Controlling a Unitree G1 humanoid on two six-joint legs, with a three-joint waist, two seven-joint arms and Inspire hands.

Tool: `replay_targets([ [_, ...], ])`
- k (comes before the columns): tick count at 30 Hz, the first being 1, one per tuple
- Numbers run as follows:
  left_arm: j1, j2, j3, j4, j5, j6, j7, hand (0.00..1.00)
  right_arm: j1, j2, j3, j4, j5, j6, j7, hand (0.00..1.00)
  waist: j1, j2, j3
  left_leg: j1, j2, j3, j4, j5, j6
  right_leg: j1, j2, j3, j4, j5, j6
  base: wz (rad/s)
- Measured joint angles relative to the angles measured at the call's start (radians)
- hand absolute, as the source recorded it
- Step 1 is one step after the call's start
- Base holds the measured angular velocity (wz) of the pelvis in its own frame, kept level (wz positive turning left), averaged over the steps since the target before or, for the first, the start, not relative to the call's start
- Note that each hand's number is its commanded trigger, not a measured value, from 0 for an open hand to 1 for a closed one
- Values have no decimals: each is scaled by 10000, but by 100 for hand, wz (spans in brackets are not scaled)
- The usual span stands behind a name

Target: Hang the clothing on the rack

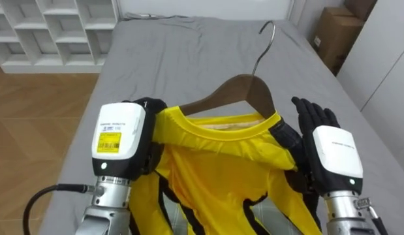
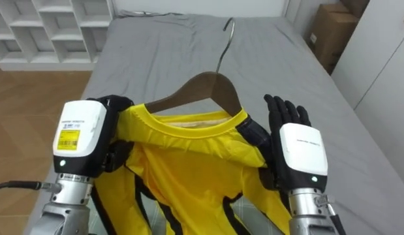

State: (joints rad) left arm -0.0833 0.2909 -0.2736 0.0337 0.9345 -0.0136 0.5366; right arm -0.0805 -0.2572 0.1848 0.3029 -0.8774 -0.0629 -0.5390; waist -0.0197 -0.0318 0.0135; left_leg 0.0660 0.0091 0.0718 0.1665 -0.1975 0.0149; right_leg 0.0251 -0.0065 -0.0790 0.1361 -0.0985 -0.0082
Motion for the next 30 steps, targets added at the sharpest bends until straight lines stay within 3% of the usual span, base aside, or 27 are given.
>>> replay_targets([
  [8,0,-85,-56,0,-6,142,-27,100,-79,57,128,14,254,299,57,0,-41,59,-21,-9,49,26,13,4,7,-20,108,-60,-7,-19,20,-3],
  [13,6,-168,-227,-3,-4,340,-27,100,-85,64,114,260,308,438,-62,0,-62,242,-137,30,75,19,20,20,33,13,140,-61,36,-7,-1,0],
  [23,55,-163,-258,-1,6,421,-30,100,-72,338,13,853,372,434,-409,0,-91,244,-127,174,52,-44,15,26,51,247,119,-105,12,-7,-7,1],
  [30,128,-125,-252,-2,223,502,-127,100,-22,318,157,967,457,438,125,0,-41,255,-126,164,56,-57,-18,23,53,227,135,-127,-17,-7,-6,0],
])
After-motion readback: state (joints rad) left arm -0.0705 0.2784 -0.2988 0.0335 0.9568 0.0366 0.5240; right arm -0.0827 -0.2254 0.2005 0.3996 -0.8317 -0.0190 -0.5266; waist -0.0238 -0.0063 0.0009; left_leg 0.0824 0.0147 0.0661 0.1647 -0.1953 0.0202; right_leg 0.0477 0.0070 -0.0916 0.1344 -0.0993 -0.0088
